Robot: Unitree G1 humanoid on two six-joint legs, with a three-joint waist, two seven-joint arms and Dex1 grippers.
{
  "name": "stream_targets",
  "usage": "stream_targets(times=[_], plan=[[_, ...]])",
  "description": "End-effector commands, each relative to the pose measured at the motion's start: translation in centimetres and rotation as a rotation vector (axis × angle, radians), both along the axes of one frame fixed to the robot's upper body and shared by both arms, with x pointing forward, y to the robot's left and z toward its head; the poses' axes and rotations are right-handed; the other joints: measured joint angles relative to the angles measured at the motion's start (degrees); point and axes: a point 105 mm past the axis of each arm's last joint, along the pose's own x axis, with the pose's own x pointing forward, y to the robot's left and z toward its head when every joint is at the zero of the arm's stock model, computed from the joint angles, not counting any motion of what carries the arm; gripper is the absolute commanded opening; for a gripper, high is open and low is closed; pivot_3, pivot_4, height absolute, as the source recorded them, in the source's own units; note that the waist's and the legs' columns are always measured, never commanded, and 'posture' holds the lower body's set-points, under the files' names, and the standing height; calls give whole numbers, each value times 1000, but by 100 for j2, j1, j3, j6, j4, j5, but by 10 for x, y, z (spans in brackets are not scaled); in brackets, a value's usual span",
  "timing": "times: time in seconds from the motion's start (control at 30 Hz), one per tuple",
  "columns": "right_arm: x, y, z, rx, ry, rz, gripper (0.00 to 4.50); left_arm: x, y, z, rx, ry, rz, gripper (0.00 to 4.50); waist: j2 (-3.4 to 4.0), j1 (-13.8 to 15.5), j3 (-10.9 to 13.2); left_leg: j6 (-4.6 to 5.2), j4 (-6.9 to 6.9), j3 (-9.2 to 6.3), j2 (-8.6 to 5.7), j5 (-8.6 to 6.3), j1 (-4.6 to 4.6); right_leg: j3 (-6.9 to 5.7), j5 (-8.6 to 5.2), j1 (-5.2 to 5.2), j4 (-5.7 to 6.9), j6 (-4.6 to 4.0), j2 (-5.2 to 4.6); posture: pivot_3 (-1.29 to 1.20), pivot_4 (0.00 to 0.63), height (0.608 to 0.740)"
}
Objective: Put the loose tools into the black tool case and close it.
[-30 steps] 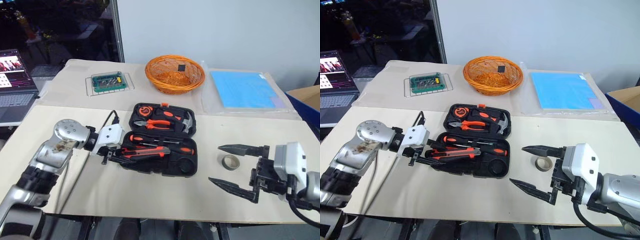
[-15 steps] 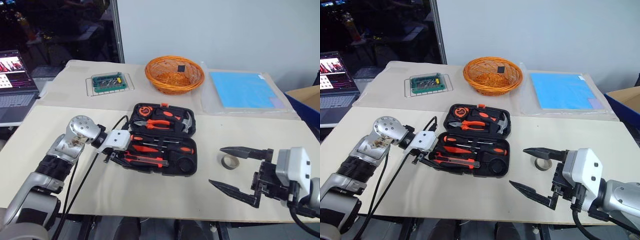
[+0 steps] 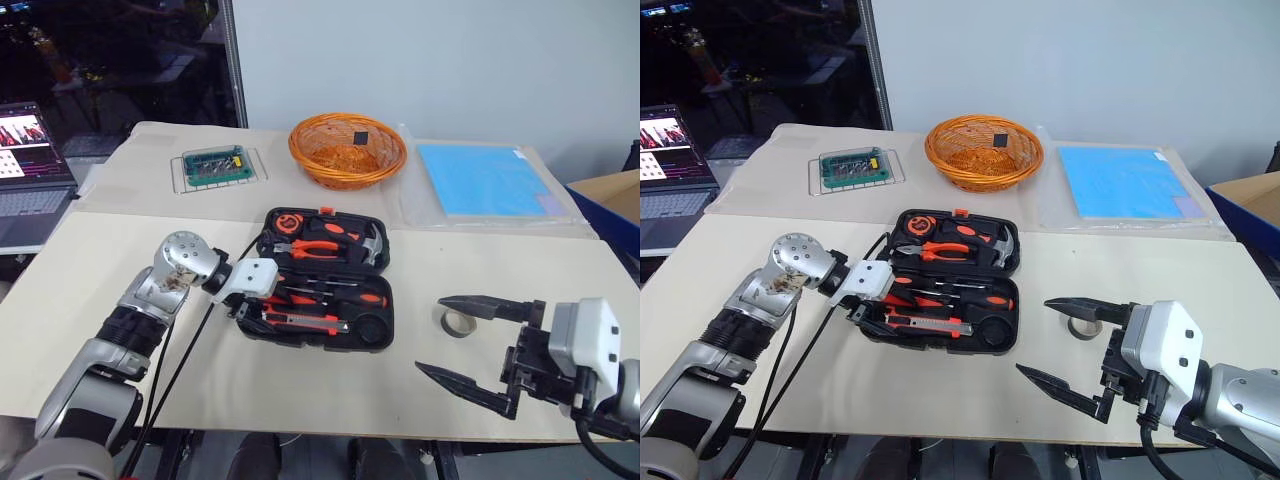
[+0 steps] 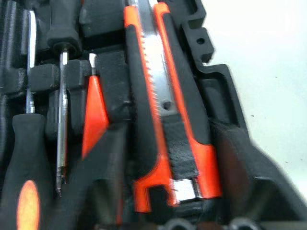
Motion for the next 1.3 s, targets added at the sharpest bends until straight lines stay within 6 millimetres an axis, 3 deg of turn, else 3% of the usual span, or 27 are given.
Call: stream_targets(times=[0.03,0.1,0.23,0.33,0.47,0.53,0.63,0.83,1.07,1.17,1.3], plan=[[1,1,5,-2,-32,-1,4500,-5,-1,36,-160,72,42,4381,-1,-9,1,0,0,0,0,0,0,0,-1,0,0,1,0,0,150,740],[2,1,4,0,-32,0,4500,-8,5,56,-270,170,129,4381,-3,-33,2,0,0,-3,0,0,-3,-1,-1,-2,2,2,0,0,150,740],[6,2,3,5,-36,7,4500,-9,5,64,-380,233,269,3243,2,-62,-1,0,1,-7,1,0,4,-1,-3,2,7,5,0,0,150,740],[8,3,3,5,-38,11,4500,-8,1,54,-410,176,343,2055,6,-55,-3,0,3,-7,-1,0,9,-1,-5,7,7,7,0,0,150,740],[10,2,4,1,-41,12,4500,-11,0,19,-444,93,530,438,4,-48,-2,0,5,-7,-1,0,8,0,-4,6,8,6,-2,0,150,740],[9,1,4,-2,-38,10,4500,-9,2,3,-422,84,624,28,3,-46,-2,0,5,-8,-1,0,7,1,-3,6,7,5,-2,0,150,740],[8,1,3,-4,-32,11,4500,-5,0,-15,-375,56,706,28,3,-3,-3,0,6,-12,-1,0,8,-3,-3,8,9,6,0,0,150,740],[5,-4,3,-25,-10,9,4500,-27,3,-66,-115,40,639,28,18,0,-14,-4,6,-5,-4,-3,78,3,-29,78,-5,-36,-6,0,150,740],[6,-7,3,-32,-4,7,4500,-27,-4,-81,-64,-155,521,28,81,-41,-81,-41,-27,9,-5,-26,109,12,-30,93,-22,-39,-12,0,150,740],[8,-8,3,-34,-3,-6,4500,-24,-16,-67,-228,-172,518,28,108,2,-98,-42,-27,7,-7,-27,122,11,-32,89,-26,-38,-14,0,150,740],[14,-19,-3,-33,35,-96,4500,-12,-14,-18,-518,-94,589,28,100,28,-93,-44,-26,9,-9,-28,121,12,-33,89,-29,-37,-18,0,150,740]])
